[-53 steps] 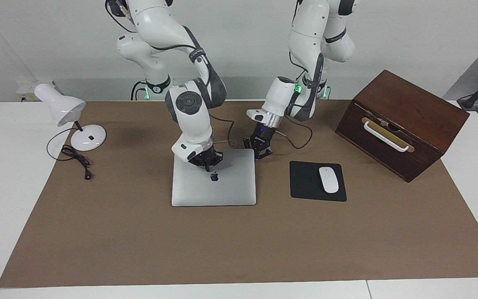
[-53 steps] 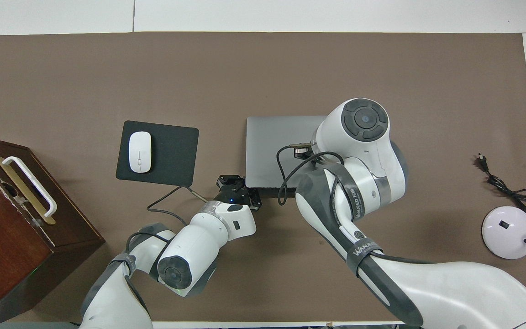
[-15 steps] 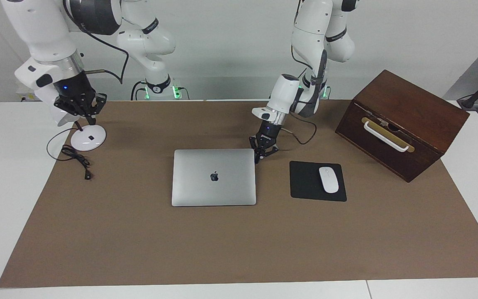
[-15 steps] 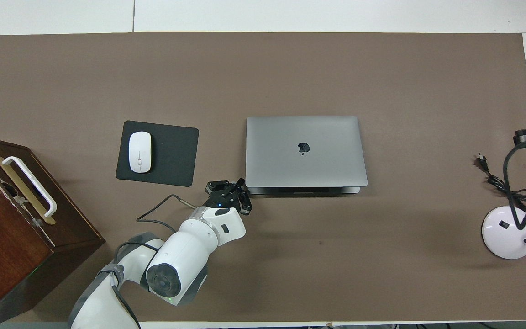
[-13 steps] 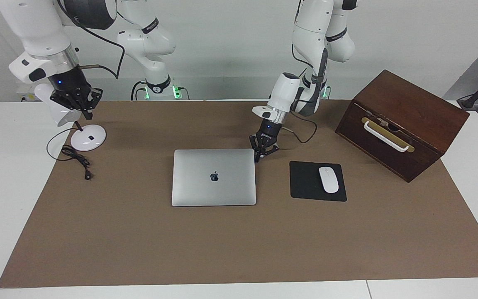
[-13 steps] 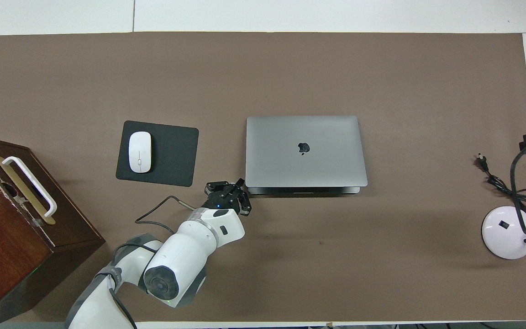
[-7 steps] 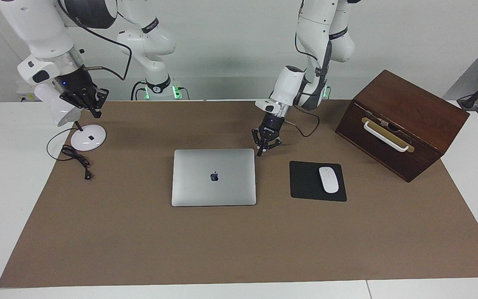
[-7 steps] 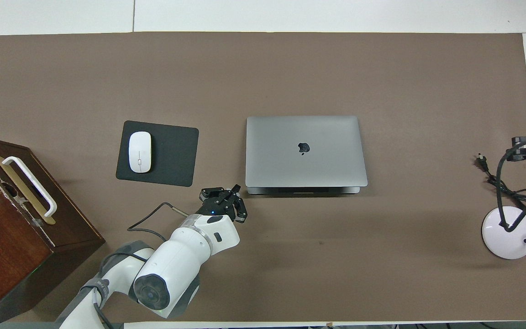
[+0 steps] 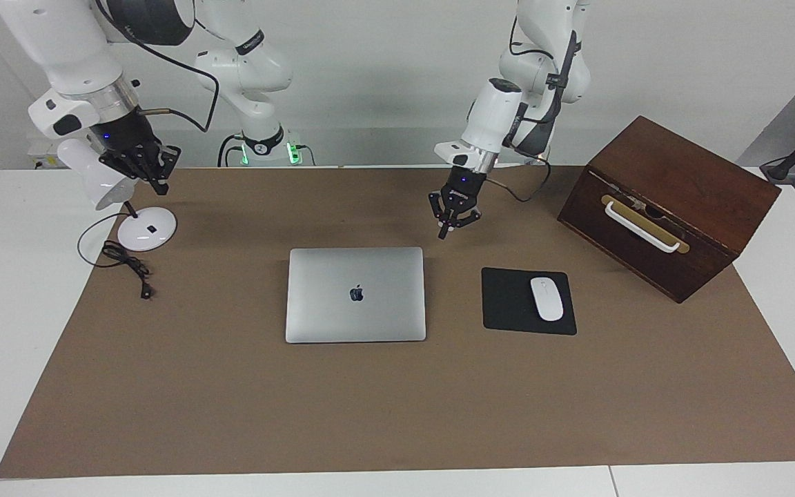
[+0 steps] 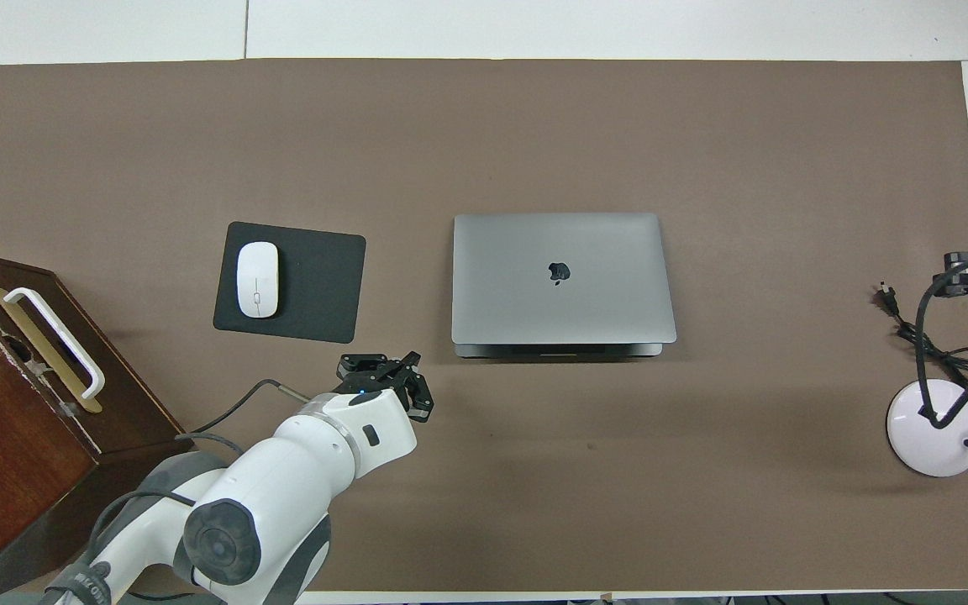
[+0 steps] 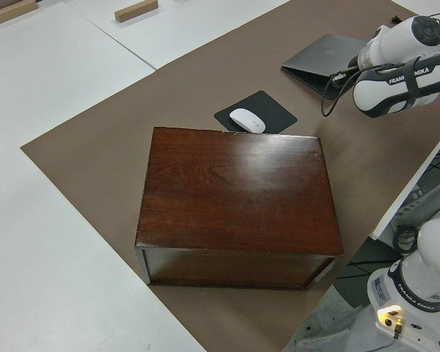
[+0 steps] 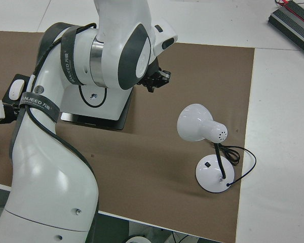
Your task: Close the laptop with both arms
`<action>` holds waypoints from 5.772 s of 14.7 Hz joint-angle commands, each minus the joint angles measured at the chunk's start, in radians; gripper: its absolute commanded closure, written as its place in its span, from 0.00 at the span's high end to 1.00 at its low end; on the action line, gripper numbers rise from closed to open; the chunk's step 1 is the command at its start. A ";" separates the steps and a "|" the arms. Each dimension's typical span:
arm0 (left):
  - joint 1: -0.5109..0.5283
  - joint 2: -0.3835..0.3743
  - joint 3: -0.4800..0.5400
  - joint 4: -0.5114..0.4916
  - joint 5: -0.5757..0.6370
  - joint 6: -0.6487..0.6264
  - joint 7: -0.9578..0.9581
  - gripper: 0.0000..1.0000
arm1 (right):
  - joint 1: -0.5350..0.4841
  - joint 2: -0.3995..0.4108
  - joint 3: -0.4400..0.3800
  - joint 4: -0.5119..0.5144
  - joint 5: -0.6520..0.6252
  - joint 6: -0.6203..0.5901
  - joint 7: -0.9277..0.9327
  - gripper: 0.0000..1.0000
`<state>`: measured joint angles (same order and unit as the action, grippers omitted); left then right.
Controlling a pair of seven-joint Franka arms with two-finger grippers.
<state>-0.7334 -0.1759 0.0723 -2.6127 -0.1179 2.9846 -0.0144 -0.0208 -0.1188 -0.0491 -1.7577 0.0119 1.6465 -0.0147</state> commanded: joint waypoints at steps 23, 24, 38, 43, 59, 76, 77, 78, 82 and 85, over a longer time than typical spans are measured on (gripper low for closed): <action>0.673 -0.016 -0.003 0.789 0.023 -1.240 0.360 0.00 | -0.048 0.045 0.005 0.018 0.000 0.081 -0.041 1.00; 0.686 -0.001 -0.003 0.815 0.024 -1.250 0.356 0.00 | -0.048 0.045 0.003 0.015 0.000 0.104 -0.042 1.00; 0.724 0.214 0.011 1.083 0.026 -1.306 0.226 1.00 | -0.048 0.045 -0.003 0.014 -0.001 0.107 -0.048 1.00; 0.714 0.256 0.006 1.088 0.041 -1.297 0.150 1.00 | -0.048 0.048 -0.003 0.032 -0.003 0.061 -0.050 1.00; 0.672 0.236 -0.002 1.040 0.080 -1.294 0.033 1.00 | -0.045 0.041 -0.003 0.046 -0.003 0.027 -0.042 1.00; 0.684 0.194 0.009 1.007 0.081 -1.409 0.057 1.00 | -0.047 0.027 -0.002 0.012 -0.003 0.044 -0.034 1.00; 0.684 0.191 0.009 1.007 0.081 -1.402 0.057 1.00 | -0.047 0.027 -0.002 0.012 -0.003 0.045 -0.034 1.00; 0.681 0.190 0.008 1.007 0.081 -1.401 0.057 1.00 | -0.047 0.027 -0.002 0.012 -0.003 0.045 -0.034 1.00; 0.669 0.188 0.003 1.008 0.081 -1.401 0.057 1.00 | -0.047 0.027 -0.002 0.012 -0.003 0.045 -0.034 1.00; 0.672 0.187 0.004 1.007 0.081 -1.401 0.057 1.00 | -0.047 0.027 -0.002 0.012 -0.003 0.045 -0.034 1.00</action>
<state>-0.0577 0.0416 0.0743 -1.5685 -0.0572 1.5775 0.0339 -0.0560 -0.0742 -0.0573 -1.7265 0.0105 1.6913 -0.0360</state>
